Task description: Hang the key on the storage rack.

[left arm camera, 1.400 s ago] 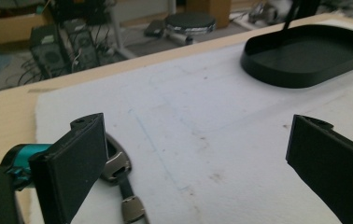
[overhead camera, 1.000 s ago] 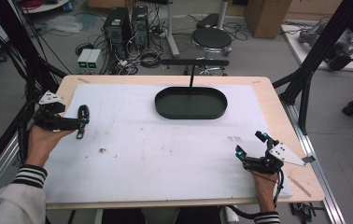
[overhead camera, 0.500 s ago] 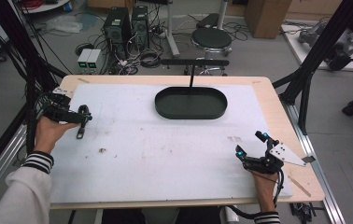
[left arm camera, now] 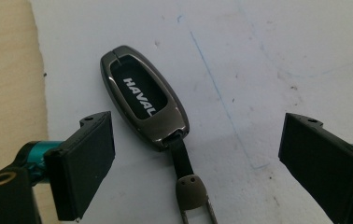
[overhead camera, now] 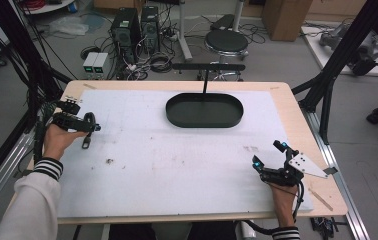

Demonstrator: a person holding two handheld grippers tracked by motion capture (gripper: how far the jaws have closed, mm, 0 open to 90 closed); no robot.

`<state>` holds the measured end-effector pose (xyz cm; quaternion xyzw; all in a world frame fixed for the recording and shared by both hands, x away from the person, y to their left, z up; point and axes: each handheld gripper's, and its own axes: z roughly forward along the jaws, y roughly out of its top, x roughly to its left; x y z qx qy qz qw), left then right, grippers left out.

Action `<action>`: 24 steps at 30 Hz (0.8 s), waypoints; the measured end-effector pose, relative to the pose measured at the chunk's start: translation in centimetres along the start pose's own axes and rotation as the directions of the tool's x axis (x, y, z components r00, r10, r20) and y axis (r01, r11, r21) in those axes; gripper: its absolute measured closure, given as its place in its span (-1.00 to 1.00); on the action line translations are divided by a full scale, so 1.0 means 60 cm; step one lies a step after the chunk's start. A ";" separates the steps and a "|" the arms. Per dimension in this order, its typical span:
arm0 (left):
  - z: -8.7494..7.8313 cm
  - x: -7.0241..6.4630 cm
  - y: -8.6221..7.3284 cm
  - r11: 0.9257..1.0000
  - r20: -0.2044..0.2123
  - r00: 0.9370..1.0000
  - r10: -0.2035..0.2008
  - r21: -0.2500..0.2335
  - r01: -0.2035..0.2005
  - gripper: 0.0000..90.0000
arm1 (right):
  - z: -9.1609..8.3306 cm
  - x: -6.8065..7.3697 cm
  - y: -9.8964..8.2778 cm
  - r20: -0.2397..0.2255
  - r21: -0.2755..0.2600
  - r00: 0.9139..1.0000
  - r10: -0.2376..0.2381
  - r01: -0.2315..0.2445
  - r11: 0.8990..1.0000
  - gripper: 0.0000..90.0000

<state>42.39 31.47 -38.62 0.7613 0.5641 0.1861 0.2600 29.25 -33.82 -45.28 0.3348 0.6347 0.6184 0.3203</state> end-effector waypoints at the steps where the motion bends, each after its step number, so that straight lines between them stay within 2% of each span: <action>1: 0.000 0.000 0.000 1.000 0.000 1.000 0.000 0.000 0.000 -0.73 | 0.000 0.000 0.000 0.000 0.000 1.000 -0.001 0.001 1.000 -0.97; 2: 0.005 0.001 -0.001 1.000 0.003 1.000 -0.006 0.022 0.006 -0.70 | 0.000 0.000 0.000 0.000 0.000 1.000 0.001 -0.001 1.000 -0.97; 7: 0.015 0.002 -0.001 0.998 0.003 1.000 -0.015 0.058 0.015 -0.58 | 0.000 0.001 0.000 0.001 0.002 1.000 0.008 -0.008 1.000 -0.97; 13: 0.026 0.004 -0.003 0.995 -0.002 0.999 -0.039 0.094 0.039 -0.48 | 0.000 0.000 0.000 0.001 0.001 1.000 0.009 -0.009 1.000 -0.97; 17: 0.029 0.005 -0.003 0.993 0.006 0.999 -0.049 0.112 0.048 -0.31 | 0.000 0.000 0.000 0.001 0.001 1.000 0.010 -0.010 1.000 -0.97; 18: 0.032 0.004 -0.003 0.990 0.003 0.998 -0.065 0.125 0.064 -0.29 | 0.000 0.000 0.000 0.001 0.001 1.000 0.010 -0.010 1.000 -0.97; 24: 0.039 0.004 -0.003 0.981 -0.016 0.996 -0.092 0.170 0.094 -0.14 | -0.001 0.000 0.000 0.001 0.002 1.000 0.010 -0.010 1.000 -0.97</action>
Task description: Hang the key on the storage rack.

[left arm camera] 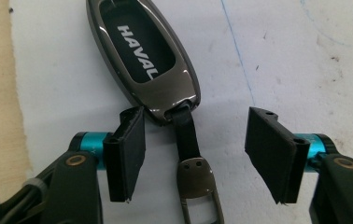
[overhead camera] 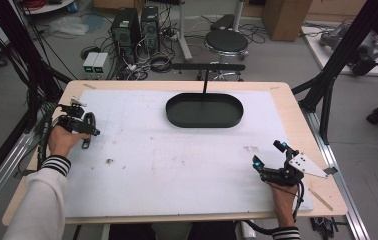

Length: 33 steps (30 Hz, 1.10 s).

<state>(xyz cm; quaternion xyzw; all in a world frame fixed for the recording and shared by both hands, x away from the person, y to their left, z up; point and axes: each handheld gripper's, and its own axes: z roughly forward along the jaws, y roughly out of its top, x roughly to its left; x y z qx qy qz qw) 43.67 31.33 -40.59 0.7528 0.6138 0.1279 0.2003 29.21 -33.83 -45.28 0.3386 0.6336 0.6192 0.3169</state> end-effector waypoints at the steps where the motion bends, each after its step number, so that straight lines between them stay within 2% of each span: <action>1: 0.000 0.000 0.000 1.000 -0.003 1.000 -0.005 0.007 0.005 -0.11 | 0.000 0.000 0.000 0.000 0.000 1.000 -0.001 0.001 1.000 -0.97; 7: 0.000 0.000 0.001 0.999 -0.007 0.999 -0.040 0.028 0.040 0.05 | 0.000 0.000 0.000 0.001 0.000 1.000 -0.001 0.001 1.000 -0.97; 8: 0.000 0.002 0.001 0.998 -0.004 0.999 -0.052 0.045 0.052 0.07 | 0.000 0.000 0.000 0.000 0.000 1.000 0.000 0.000 1.000 -0.97; 13: 0.002 0.001 0.001 0.995 -0.010 0.997 -0.073 0.065 0.073 0.08 | 0.000 0.000 0.000 0.000 0.000 1.000 0.000 0.000 1.000 -0.97; 17: 0.007 -0.001 0.002 0.993 -0.011 0.997 -0.074 0.089 0.075 0.08 | 0.000 0.000 0.000 0.000 0.000 1.000 -0.001 0.001 1.000 -0.97; 22: 0.008 0.000 0.003 0.992 -0.017 0.996 -0.085 0.088 0.086 0.16 | 0.000 -0.001 0.000 0.001 -0.001 1.000 -0.001 0.001 1.000 -0.97; 27: 0.007 0.001 0.002 0.993 -0.030 0.996 -0.082 0.087 0.084 0.31 | 0.000 -0.001 0.000 0.000 -0.003 1.000 0.001 -0.001 1.000 -0.97; 30: 0.009 -0.004 0.002 0.994 -0.066 0.996 -0.060 0.091 0.066 0.43 | 0.000 -0.001 0.000 0.002 -0.004 1.000 0.000 0.000 1.000 -0.97; 33: 0.009 -0.005 0.002 0.994 -0.079 0.995 -0.064 0.083 0.071 0.57 | 0.001 -0.002 0.000 0.003 -0.007 1.000 -0.006 0.006 1.000 -0.97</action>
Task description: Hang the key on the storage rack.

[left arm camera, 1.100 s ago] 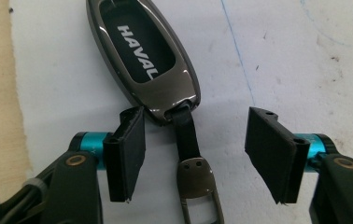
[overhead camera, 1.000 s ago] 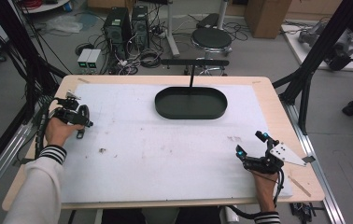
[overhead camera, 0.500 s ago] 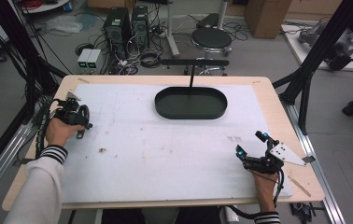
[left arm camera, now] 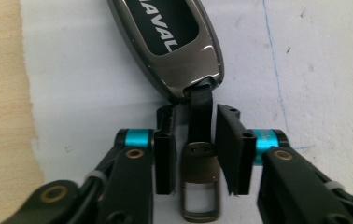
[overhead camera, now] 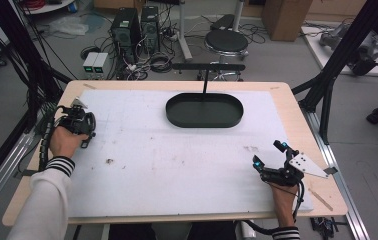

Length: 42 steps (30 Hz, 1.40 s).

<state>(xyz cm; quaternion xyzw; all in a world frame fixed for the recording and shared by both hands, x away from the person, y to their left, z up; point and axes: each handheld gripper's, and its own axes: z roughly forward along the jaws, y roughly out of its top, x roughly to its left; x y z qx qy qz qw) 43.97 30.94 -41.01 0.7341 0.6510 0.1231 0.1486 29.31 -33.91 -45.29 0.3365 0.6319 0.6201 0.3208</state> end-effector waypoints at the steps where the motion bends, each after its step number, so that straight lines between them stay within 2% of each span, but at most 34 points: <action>1: 0.000 0.000 0.000 1.000 -0.001 1.000 0.003 -0.002 -0.003 0.61 | 0.000 0.000 0.000 -0.001 0.000 1.000 -0.001 0.001 1.000 -0.97; 4: -0.001 -0.002 -0.001 1.000 -0.014 1.000 0.014 -0.011 -0.014 0.65 | 0.000 0.000 0.000 0.000 0.000 1.000 0.000 0.000 1.000 -0.97; 5: -0.003 -0.003 -0.001 1.000 -0.026 1.000 0.016 -0.025 -0.017 0.75 | 0.000 0.000 0.000 0.000 0.000 1.000 0.000 0.000 1.000 -0.97; 7: -0.004 -0.003 -0.001 0.999 -0.016 1.000 0.022 -0.032 -0.022 0.83 | 0.000 0.000 0.000 0.001 -0.003 1.000 -0.003 0.003 1.000 -0.97; 14: -0.010 -0.001 -0.003 0.998 -0.013 0.999 0.035 -0.046 -0.035 0.88 | 0.000 0.000 0.000 0.000 -0.002 1.000 -0.002 0.002 1.000 -0.97; 22: -0.019 0.001 -0.006 0.993 -0.022 0.997 0.074 -0.086 -0.076 0.90 | -0.001 0.001 0.000 0.001 0.004 1.000 0.009 -0.009 1.000 -0.97; 25: -0.033 0.001 -0.007 0.985 -0.007 0.995 0.104 -0.137 -0.104 0.90 | -0.001 0.001 0.000 0.001 0.005 1.000 0.011 -0.011 1.000 -0.97; 26: -0.038 0.002 -0.008 0.984 0.010 0.994 0.106 -0.147 -0.103 0.90 | -0.001 0.001 0.000 0.000 0.005 1.000 0.011 -0.011 1.000 -0.97; 28: -0.042 0.002 -0.008 0.981 0.016 0.994 0.111 -0.163 -0.107 0.90 | -0.001 0.000 0.000 0.000 0.004 1.000 0.013 -0.013 1.000 -0.97; 30: -0.054 0.001 -0.010 0.972 0.053 0.990 0.129 -0.206 -0.115 0.90 | -0.001 -0.001 0.000 0.001 -0.002 1.000 0.018 -0.018 1.000 -0.97; 35: -0.072 -0.004 -0.016 0.953 0.099 0.978 0.181 -0.262 -0.150 0.91 | -0.002 -0.004 0.001 0.008 -0.001 0.999 0.045 -0.045 0.999 -0.97; 37: -0.079 -0.005 -0.018 0.945 0.119 0.973 0.196 -0.287 -0.155 0.91 | -0.002 -0.007 0.002 0.012 0.001 0.999 0.038 -0.038 0.999 -0.97; 38: -0.079 -0.005 -0.018 0.945 0.119 0.973 0.196 -0.287 -0.155 0.91 | -0.003 -0.008 0.002 0.018 0.011 0.999 0.035 -0.035 0.999 -0.97; 39: -0.086 -0.007 -0.019 0.938 0.147 0.966 0.215 -0.305 -0.162 0.91 | -0.003 -0.009 0.003 0.021 0.009 0.999 0.039 -0.039 0.999 -0.97; 40: -0.090 -0.009 -0.019 0.933 0.145 0.962 0.233 -0.311 -0.179 0.91 | -0.004 -0.011 0.005 0.015 0.004 0.999 0.042 -0.042 0.999 -0.97; 41: -0.095 -0.012 -0.018 0.926 0.146 0.955 0.259 -0.319 -0.203 0.91 | -0.005 -0.012 0.006 0.010 0.002 0.999 0.052 -0.052 0.999 -0.97; 42: -0.095 -0.012 -0.018 0.926 0.146 0.955 0.259 -0.319 -0.203 0.91 | -0.005 -0.012 0.006 0.010 0.002 0.999 0.052 -0.052 0.999 -0.97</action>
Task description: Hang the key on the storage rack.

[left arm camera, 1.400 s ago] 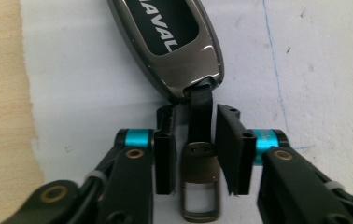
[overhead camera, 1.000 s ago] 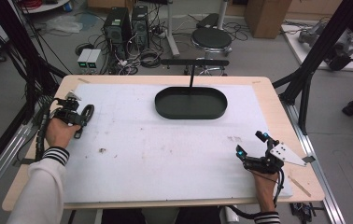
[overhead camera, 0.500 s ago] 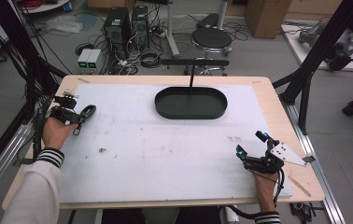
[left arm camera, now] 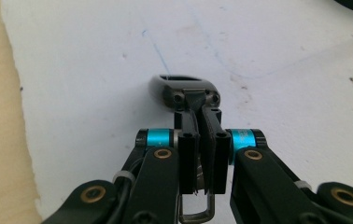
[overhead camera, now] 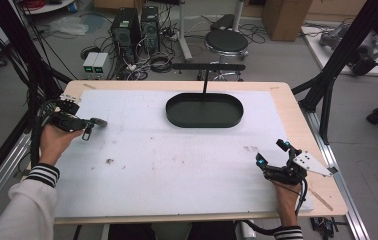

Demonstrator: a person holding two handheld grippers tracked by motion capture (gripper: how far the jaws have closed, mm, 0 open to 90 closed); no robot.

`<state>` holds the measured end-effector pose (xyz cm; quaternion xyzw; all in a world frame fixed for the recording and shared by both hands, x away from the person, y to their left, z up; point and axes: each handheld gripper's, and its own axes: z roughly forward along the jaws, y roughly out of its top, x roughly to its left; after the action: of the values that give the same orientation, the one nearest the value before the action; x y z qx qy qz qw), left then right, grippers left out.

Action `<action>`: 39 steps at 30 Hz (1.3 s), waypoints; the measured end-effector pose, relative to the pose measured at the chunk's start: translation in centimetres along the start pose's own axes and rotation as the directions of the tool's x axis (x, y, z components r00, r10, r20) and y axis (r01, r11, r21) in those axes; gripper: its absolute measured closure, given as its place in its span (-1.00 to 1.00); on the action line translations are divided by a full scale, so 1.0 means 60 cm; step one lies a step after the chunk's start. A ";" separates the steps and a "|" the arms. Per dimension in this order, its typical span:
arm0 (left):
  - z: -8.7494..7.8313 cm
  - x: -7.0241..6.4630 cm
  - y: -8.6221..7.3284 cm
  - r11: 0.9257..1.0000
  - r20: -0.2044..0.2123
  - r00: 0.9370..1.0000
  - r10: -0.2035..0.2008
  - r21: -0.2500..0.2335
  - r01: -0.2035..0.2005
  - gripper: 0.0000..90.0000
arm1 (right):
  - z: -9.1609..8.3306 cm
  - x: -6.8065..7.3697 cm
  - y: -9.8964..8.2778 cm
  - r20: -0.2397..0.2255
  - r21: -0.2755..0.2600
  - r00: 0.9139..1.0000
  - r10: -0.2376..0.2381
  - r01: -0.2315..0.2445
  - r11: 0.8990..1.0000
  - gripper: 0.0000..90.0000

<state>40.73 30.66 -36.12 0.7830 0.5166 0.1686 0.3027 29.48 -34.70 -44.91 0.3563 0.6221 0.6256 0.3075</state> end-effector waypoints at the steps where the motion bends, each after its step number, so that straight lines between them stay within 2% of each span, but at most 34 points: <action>1: -0.010 -0.010 0.010 0.999 0.013 0.999 0.053 -0.013 -0.053 0.91 | -0.001 -0.001 0.006 -0.007 -0.009 1.000 0.011 -0.011 1.000 -0.97; 2: -0.010 -0.010 0.010 0.999 0.013 0.999 0.053 -0.013 -0.053 0.91 | -0.001 -0.001 0.006 -0.007 -0.009 1.000 0.011 -0.011 1.000 -0.97; 3: -0.020 -0.021 0.021 0.996 0.033 0.995 0.090 -0.027 -0.089 0.91 | 0.000 0.000 0.014 -0.023 -0.017 1.000 0.005 -0.005 1.000 -0.97; 4: -0.020 -0.021 0.021 0.996 0.033 0.995 0.090 -0.027 -0.089 0.91 | 0.000 0.000 0.014 -0.023 -0.017 1.000 0.005 -0.005 1.000 -0.97; 5: -0.027 -0.033 0.031 0.992 0.059 0.991 0.119 -0.038 -0.117 0.91 | 0.003 0.000 0.024 -0.039 -0.011 0.999 -0.003 0.003 1.000 -0.97; 6: -0.027 -0.033 0.031 0.992 0.059 0.991 0.119 -0.038 -0.117 0.91 | 0.005 0.001 0.029 -0.052 -0.012 0.999 -0.004 0.004 1.000 -0.97; 7: -0.034 -0.044 0.037 0.989 0.085 0.987 0.139 -0.066 -0.134 0.91 | 0.006 0.002 0.034 -0.066 -0.010 0.998 -0.006 0.005 1.000 -0.97; 8: -0.034 -0.044 0.037 0.989 0.085 0.987 0.139 -0.066 -0.134 0.91 | 0.008 0.003 0.040 -0.080 -0.007 0.997 -0.007 0.006 1.000 -0.97; 9: -0.041 -0.056 0.044 0.983 0.117 0.979 0.164 -0.104 -0.152 0.91 | 0.010 0.003 0.044 -0.091 -0.007 0.996 -0.015 0.014 1.000 -0.97; 10: -0.041 -0.056 0.044 0.983 0.117 0.979 0.164 -0.104 -0.152 0.91 | 0.012 0.003 0.049 -0.105 -0.003 0.994 -0.013 0.013 1.000 -0.97; 11: -0.048 -0.068 0.050 0.978 0.146 0.973 0.181 -0.127 -0.163 0.91 | 0.014 0.003 0.054 -0.120 -0.001 0.993 -0.013 0.013 1.000 -0.97; 12: -0.048 -0.068 0.050 0.978 0.146 0.973 0.181 -0.127 -0.163 0.91 | 0.016 0.004 0.059 -0.135 0.007 0.991 -0.005 0.006 1.000 -0.97; 13: -0.055 -0.081 0.056 0.969 0.160 0.962 0.222 -0.143 -0.200 0.91 | 0.019 0.004 0.065 -0.149 0.011 0.989 -0.009 0.011 1.000 -0.97; 14: -0.058 -0.086 0.060 0.965 0.178 0.955 0.239 -0.151 -0.213 0.91 | 0.022 0.005 0.070 -0.164 0.011 0.986 -0.014 0.017 1.000 -0.97; 15: -0.061 -0.093 0.062 0.962 0.191 0.950 0.248 -0.166 -0.218 0.91 | 0.025 0.006 0.076 -0.182 0.016 0.983 -0.021 0.024 1.000 -0.97; 16: -0.061 -0.093 0.062 0.962 0.191 0.950 0.248 -0.166 -0.218 0.91 | 0.028 0.008 0.081 -0.200 0.021 0.980 -0.027 0.032 0.999 -0.97; 17: -0.066 -0.103 0.068 0.954 0.219 0.937 0.271 -0.187 -0.232 0.91 | 0.032 0.010 0.087 -0.213 0.027 0.977 -0.034 0.040 0.999 -0.97; 18: -0.066 -0.103 0.068 0.954 0.219 0.937 0.271 -0.187 -0.232 0.91 | 0.036 0.013 0.092 -0.227 0.041 0.973 -0.040 0.051 0.998 -0.97; 19: -0.068 -0.108 0.071 0.954 0.233 0.935 0.269 -0.200 -0.225 0.91 | 0.040 0.015 0.098 -0.241 0.040 0.969 -0.051 0.063 0.997 -0.97; 20: -0.071 -0.117 0.076 0.948 0.256 0.923 0.286 -0.218 -0.234 0.91 | 0.044 0.018 0.103 -0.257 0.053 0.965 -0.049 0.064 0.997 -0.97; 22: -0.071 -0.126 0.080 0.942 0.269 0.913 0.307 -0.224 -0.251 0.91 | 0.052 0.023 0.112 -0.291 0.065 0.956 -0.048 0.069 0.995 -0.97; 23: -0.071 -0.126 0.080 0.942 0.269 0.913 0.307 -0.224 -0.251 0.91 | 0.052 0.023 0.112 -0.291 0.065 0.956 -0.048 0.069 0.995 -0.97; 24: -0.072 -0.131 0.083 0.936 0.275 0.905 0.324 -0.231 -0.265 0.91 | 0.060 0.026 0.121 -0.322 0.072 0.945 -0.053 0.080 0.994 -0.97; 25: -0.073 -0.141 0.087 0.926 0.297 0.888 0.351 -0.248 -0.283 0.91 | 0.064 0.027 0.126 -0.335 0.077 0.941 -0.052 0.083 0.994 -0.97; 26: -0.073 -0.141 0.087 0.926 0.297 0.888 0.351 -0.248 -0.283 0.91 | 0.068 0.028 0.131 -0.348 0.082 0.936 -0.047 0.080 0.993 -0.97; 27: -0.074 -0.154 0.092 0.917 0.323 0.869 0.374 -0.267 -0.296 0.91 | 0.072 0.029 0.135 -0.363 0.083 0.931 -0.043 0.079 0.993 -0.97; 29: -0.074 -0.168 0.098 0.908 0.340 0.853 0.396 -0.280 -0.310 0.91 | 0.080 0.031 0.144 -0.394 0.089 0.918 -0.038 0.079 0.993 -0.97; 31: -0.074 -0.184 0.102 0.899 0.342 0.842 0.418 -0.289 -0.329 0.91 | 0.088 0.035 0.152 -0.421 0.102 0.906 -0.039 0.090 0.991 -0.97; 34: -0.068 -0.207 0.109 0.885 0.355 0.819 0.451 -0.296 -0.359 0.91 | 0.102 0.041 0.163 -0.468 0.113 0.882 -0.045 0.110 0.987 -0.97; 35: -0.065 -0.214 0.112 0.884 0.369 0.810 0.456 -0.299 -0.361 0.91 | 0.107 0.043 0.167 -0.482 0.116 0.875 -0.049 0.119 0.986 -0.97; 36: -0.065 -0.214 0.112 0.884 0.369 0.810 0.456 -0.299 -0.361 0.91 | 0.112 0.046 0.170 -0.493 0.126 0.868 -0.052 0.131 0.983 -0.97; 37: -0.061 -0.226 0.116 0.876 0.386 0.793 0.471 -0.308 -0.371 0.91 | 0.116 0.048 0.174 -0.505 0.126 0.861 -0.059 0.141 0.982 -0.97; 38: -0.061 -0.226 0.116 0.876 0.386 0.793 0.471 -0.308 -0.371 0.91 | 0.121 0.050 0.177 -0.515 0.126 0.854 -0.067 0.153 0.980 -0.97; 39: -0.057 -0.238 0.121 0.866 0.404 0.773 0.489 -0.325 -0.379 0.91 | 0.125 0.053 0.181 -0.530 0.130 0.845 -0.069 0.161 0.978 -0.97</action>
<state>38.04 16.65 -28.11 0.8587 0.2080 0.0951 0.4585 34.58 -28.28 -34.11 0.1597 0.7533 0.6241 0.1326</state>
